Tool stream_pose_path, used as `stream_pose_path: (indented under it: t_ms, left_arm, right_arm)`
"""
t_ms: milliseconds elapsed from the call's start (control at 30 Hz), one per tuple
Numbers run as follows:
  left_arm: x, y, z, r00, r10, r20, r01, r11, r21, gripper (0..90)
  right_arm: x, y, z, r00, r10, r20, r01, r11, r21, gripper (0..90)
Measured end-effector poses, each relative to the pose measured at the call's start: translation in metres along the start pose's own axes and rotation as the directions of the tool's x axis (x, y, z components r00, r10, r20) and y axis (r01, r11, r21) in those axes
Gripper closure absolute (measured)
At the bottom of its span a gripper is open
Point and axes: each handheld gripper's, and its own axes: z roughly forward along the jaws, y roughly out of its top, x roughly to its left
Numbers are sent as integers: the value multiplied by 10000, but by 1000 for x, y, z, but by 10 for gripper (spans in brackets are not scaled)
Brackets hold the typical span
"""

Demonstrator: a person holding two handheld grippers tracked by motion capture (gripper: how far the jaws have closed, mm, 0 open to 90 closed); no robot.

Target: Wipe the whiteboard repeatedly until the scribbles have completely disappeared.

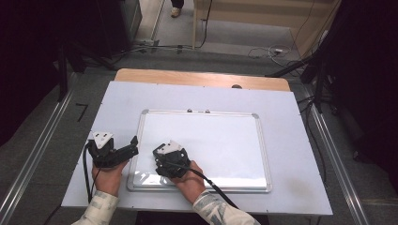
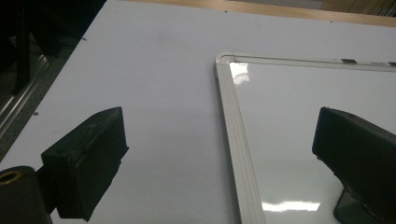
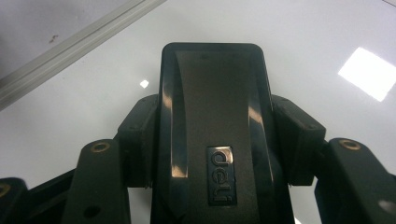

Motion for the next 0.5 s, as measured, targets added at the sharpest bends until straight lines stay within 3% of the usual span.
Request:
stream_pose_path:
  t_ms: [500]
  left_arm:
    - [5, -1, -2, 9999, -128, -69, 128, 9999, 0, 34]
  right_arm:
    - [3, 3, 3, 10000, -8, -74, 8, 10000, 5, 387]
